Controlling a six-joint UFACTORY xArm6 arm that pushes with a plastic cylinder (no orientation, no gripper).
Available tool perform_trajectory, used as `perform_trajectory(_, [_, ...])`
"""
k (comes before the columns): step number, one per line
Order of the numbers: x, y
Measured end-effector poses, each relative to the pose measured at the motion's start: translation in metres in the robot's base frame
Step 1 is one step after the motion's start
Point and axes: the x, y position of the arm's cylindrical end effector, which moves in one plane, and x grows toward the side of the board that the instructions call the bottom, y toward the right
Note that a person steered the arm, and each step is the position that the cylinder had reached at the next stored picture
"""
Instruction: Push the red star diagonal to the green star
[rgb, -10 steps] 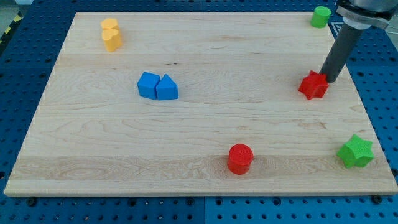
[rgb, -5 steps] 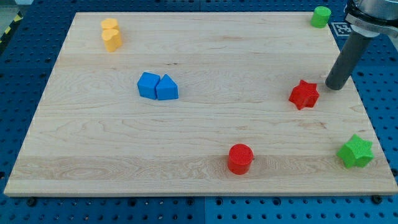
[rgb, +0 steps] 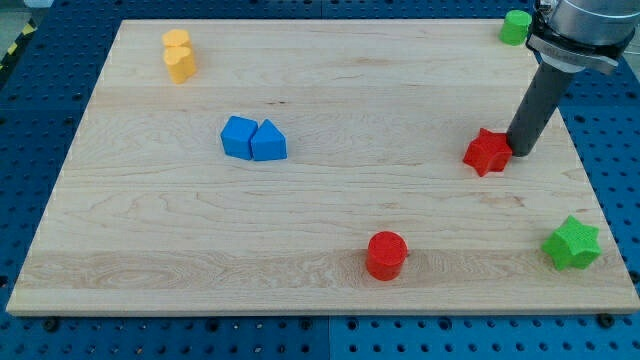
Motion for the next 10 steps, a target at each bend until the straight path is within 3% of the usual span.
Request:
perform_trajectory(6, [0.001,-0.096])
perform_trajectory(8, [0.067,-0.093])
perform_trajectory(10, [0.084,-0.098])
